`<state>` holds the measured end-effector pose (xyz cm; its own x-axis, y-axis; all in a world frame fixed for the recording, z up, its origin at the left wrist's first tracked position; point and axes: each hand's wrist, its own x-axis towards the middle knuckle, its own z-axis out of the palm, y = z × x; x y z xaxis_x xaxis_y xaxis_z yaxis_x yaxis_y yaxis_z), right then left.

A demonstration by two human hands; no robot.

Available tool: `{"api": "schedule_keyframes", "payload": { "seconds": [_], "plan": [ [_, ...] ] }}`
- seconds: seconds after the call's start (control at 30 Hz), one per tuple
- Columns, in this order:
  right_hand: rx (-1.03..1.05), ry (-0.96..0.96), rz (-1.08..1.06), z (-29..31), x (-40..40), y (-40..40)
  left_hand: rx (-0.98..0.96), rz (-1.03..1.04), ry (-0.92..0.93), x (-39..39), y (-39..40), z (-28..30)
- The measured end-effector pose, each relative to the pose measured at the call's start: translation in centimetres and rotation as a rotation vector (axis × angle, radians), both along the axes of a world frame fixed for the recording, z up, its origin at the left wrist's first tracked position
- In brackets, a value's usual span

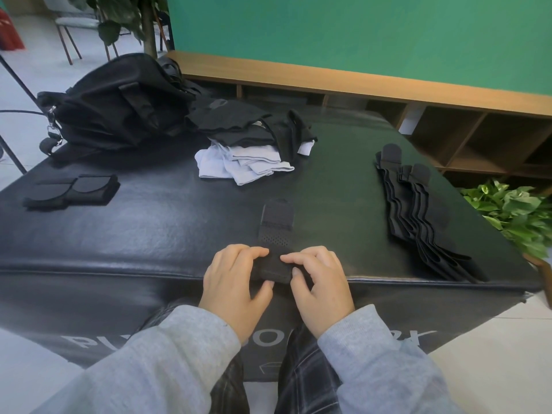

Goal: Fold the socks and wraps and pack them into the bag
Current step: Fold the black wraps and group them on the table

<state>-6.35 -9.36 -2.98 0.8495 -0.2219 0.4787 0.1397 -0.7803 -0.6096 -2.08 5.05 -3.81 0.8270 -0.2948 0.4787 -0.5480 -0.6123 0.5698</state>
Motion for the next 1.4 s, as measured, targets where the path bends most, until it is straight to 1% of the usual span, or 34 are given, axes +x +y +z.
{"api": "schedule_keyframes", "payload": {
  "seconds": [0.33,0.5,0.7,0.87,0.97,1.07,1.13,1.23,1.4],
  "plan": [
    [0.005,0.019,-0.01,-0.2,0.1,-0.1,-0.013,-0.01,-0.01,0.0,0.0,0.0],
    [-0.066,0.036,0.033,-0.4,0.1,0.0,-0.027,-0.014,0.012,-0.1,0.0,0.2],
    [-0.019,0.041,0.048,-0.2,0.1,-0.1,-0.079,-0.024,0.061,-0.2,0.0,0.4],
    [-0.025,0.027,0.04,-0.1,0.1,-0.2,-0.108,-0.037,0.091,-0.2,0.1,0.8],
    [-0.018,0.052,0.032,0.3,0.0,0.0,-0.117,-0.03,0.106,-0.3,0.1,1.1],
    [0.022,0.108,0.03,0.8,-0.3,0.1,-0.119,-0.019,0.143,-0.4,0.2,1.4],
    [0.092,0.152,0.022,1.1,-0.4,0.1,-0.123,-0.008,0.17,-0.5,0.1,1.7],
    [0.175,0.125,-0.016,1.0,-0.6,0.3,-0.132,-0.003,0.21,-0.6,0.1,2.0],
    [0.142,0.09,-0.044,0.8,-0.5,0.3,-0.256,0.062,0.282,-0.9,0.0,2.1]
  ]
}}
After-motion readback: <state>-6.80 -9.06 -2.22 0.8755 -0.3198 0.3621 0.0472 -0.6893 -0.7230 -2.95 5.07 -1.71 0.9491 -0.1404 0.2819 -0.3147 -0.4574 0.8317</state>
